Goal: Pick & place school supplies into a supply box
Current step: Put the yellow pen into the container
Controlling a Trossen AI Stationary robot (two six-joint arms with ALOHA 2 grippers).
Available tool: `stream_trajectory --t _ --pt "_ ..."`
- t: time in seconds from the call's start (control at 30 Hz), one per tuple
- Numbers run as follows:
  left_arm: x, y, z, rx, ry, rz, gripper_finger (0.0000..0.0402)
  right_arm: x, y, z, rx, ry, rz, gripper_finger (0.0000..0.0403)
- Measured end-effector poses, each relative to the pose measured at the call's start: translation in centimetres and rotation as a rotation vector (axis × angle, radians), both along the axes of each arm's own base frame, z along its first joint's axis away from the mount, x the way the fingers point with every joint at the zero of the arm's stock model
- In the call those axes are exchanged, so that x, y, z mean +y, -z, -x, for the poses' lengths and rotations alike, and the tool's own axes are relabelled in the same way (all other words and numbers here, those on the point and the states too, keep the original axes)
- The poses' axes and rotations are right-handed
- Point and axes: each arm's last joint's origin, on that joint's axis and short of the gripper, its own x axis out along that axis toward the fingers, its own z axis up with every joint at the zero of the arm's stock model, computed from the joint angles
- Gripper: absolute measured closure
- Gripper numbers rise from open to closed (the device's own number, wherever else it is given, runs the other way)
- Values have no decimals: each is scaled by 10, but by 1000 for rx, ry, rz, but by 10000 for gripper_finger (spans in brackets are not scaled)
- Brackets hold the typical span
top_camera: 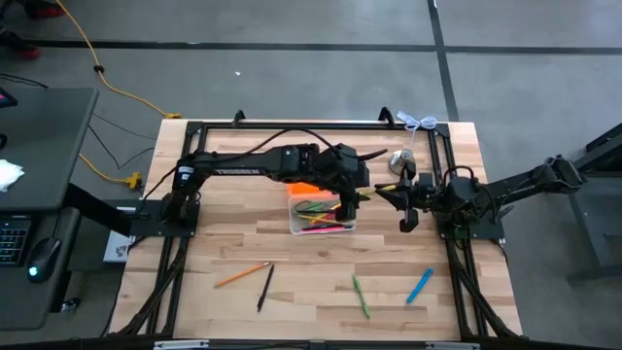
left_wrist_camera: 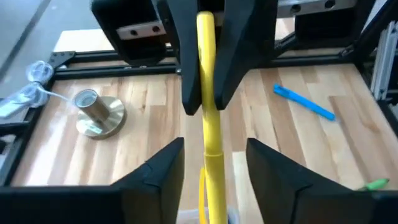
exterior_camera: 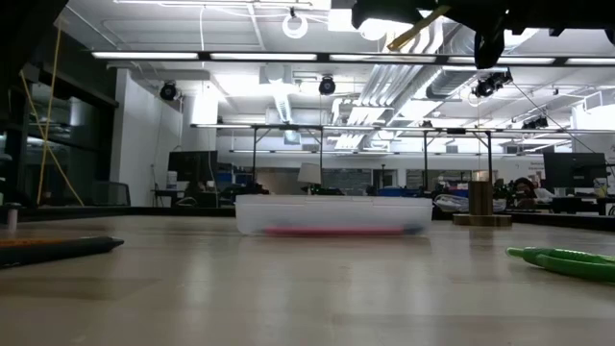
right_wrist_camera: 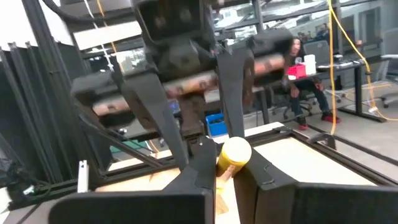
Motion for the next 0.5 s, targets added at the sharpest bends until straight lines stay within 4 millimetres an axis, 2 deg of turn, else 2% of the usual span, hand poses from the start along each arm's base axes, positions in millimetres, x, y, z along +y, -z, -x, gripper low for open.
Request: stream_trajectory --t 0.17,0.3,0.5 --pt "5 -18 9 19 -37 -64 171 -1 1 0 16 24 -1 393" --pt "19 -32 19 51 -71 -66 155 -1 2 0 23 28 -1 393" --pt "44 -35 42 225 -158 -25 155 -1 7 -1 68 23 -19 393"
